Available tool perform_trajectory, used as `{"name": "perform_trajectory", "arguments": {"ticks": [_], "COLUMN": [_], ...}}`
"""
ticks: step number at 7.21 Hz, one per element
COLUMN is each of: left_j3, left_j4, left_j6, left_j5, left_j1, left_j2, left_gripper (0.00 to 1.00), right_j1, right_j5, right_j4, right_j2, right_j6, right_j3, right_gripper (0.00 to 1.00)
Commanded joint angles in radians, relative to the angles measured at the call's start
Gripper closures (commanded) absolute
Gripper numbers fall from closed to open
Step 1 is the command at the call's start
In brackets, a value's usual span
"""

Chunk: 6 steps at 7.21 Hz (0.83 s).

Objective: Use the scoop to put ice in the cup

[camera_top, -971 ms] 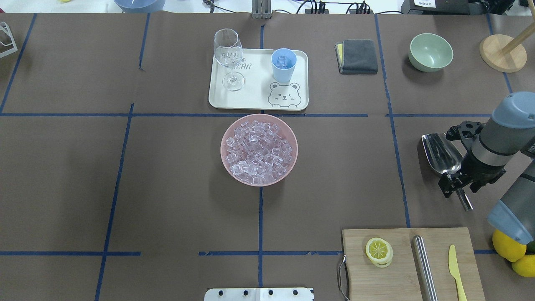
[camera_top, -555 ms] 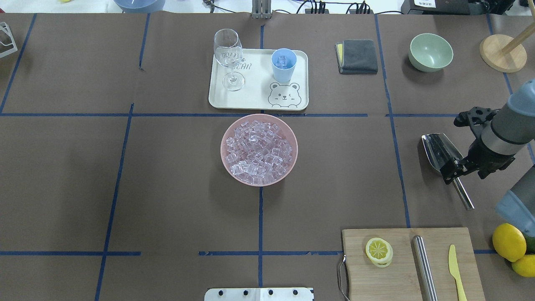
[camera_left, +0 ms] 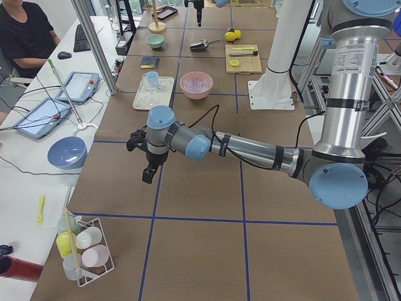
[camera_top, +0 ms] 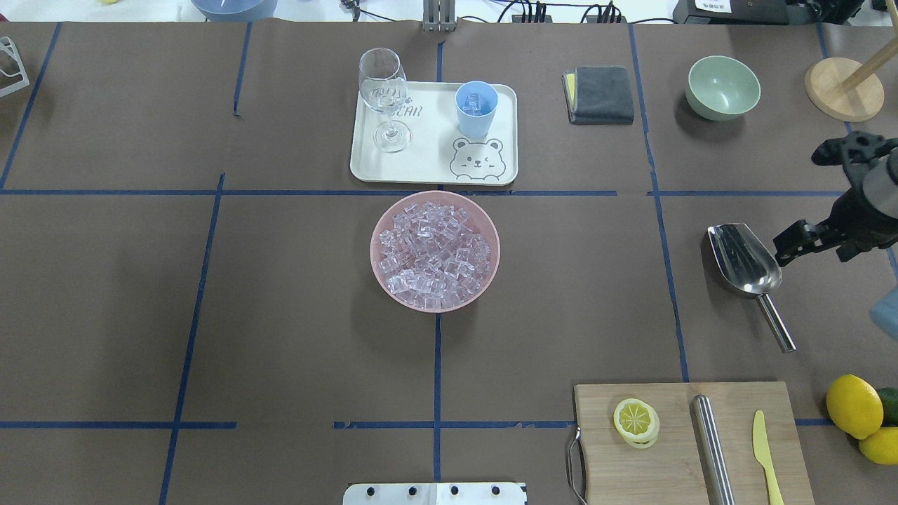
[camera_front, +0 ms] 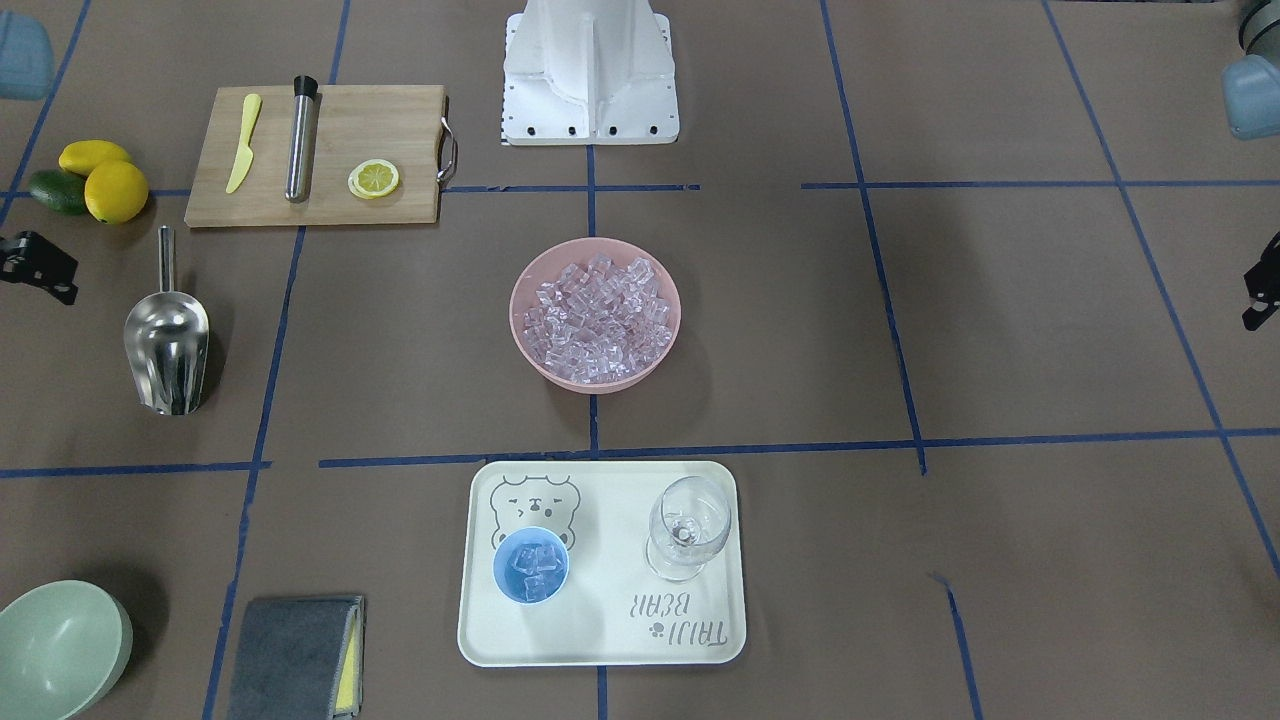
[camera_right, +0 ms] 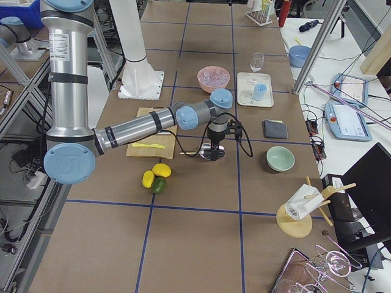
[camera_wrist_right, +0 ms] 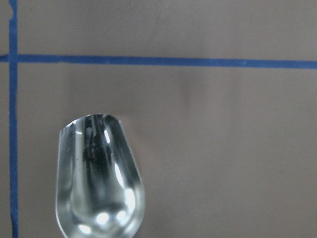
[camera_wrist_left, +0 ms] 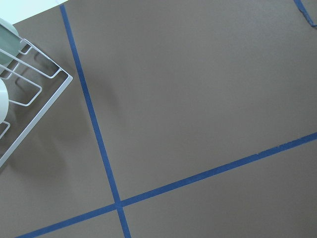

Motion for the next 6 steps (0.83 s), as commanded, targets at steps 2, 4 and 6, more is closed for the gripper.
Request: {"name": "perform_trajectory", "arguments": {"ticks": [2, 4, 6], "left_j3": [0.006, 0.003, -0.006], "left_j4": [0.019, 0.232, 0.306], "left_j6": [0.005, 0.272, 0.314], "left_j5": [-0.010, -0.010, -0.010], "left_j1": [-0.051, -0.186, -0.235], "left_j2": [0.044, 0.056, 0.061], "left_gripper": [0.00, 0.00, 0.00], "right_j1": [0.213, 0.298, 0.313], "right_j5": [0.037, 0.138, 0.140], "right_j4": [0.000, 0.000, 0.000], "right_j2": [-0.006, -0.012, -0.027], "right_j6": [-0.373, -0.466, -0.469], "right_j3": [-0.114, -0.171, -0.170], "right_gripper": [0.00, 0.00, 0.00]}}
